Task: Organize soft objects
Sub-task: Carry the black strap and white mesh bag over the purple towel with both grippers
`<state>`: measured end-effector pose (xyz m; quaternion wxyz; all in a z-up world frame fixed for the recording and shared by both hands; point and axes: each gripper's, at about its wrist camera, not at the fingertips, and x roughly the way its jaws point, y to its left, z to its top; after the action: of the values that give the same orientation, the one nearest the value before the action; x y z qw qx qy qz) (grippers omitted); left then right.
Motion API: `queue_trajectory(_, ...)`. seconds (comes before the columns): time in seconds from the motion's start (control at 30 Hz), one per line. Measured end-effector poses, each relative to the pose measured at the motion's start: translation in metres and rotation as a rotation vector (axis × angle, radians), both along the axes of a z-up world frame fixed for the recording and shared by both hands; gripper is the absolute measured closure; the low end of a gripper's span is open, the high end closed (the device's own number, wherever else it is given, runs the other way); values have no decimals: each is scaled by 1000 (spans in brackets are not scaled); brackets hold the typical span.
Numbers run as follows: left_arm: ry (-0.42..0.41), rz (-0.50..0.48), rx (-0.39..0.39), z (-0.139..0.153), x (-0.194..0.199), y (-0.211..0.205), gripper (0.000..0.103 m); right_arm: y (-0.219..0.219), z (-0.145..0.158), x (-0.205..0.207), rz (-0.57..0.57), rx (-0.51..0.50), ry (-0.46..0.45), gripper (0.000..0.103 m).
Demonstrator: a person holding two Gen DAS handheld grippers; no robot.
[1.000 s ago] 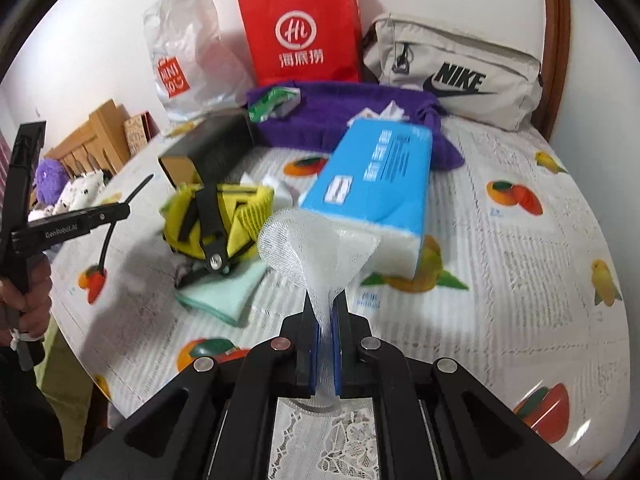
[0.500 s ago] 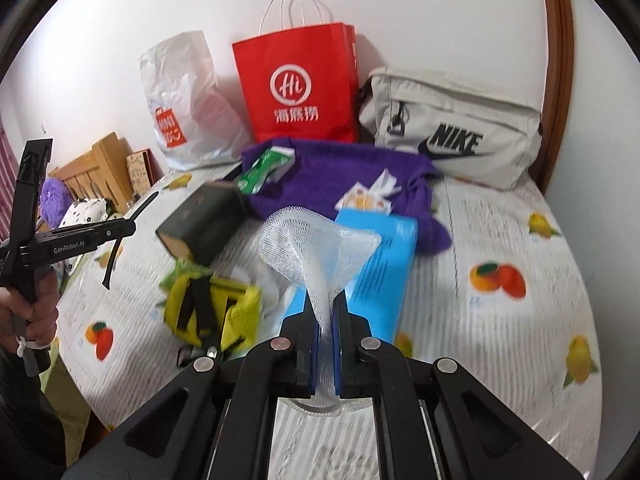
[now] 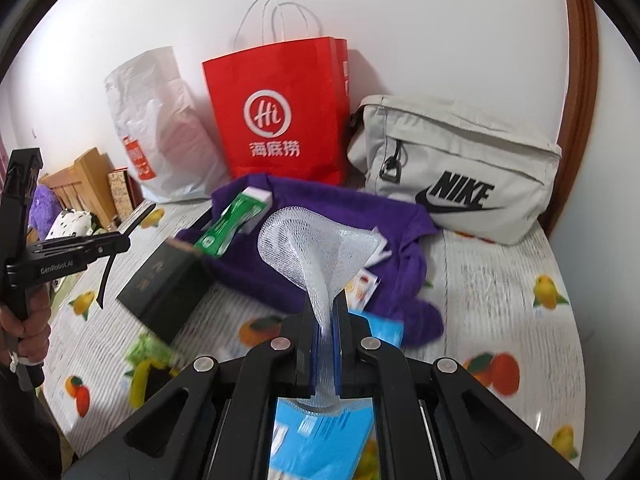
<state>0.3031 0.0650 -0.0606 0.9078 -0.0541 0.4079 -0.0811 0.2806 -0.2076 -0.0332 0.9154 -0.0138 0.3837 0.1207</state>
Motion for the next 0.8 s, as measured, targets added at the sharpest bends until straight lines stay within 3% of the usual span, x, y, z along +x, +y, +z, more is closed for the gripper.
queue_trajectory(0.2, 10, -18, 3, -3, 27, -4, 83, -8, -10, 40, -28, -20, 15, 97)
queue_trajectory(0.63, 57, -32, -12, -21, 72, -10, 83, -11, -68, 118, -20, -26, 165, 97)
queue_trajectory(0.8, 67, -51, -10, -24, 87, -17, 83, -12, -85, 130, -21, -31, 210, 93)
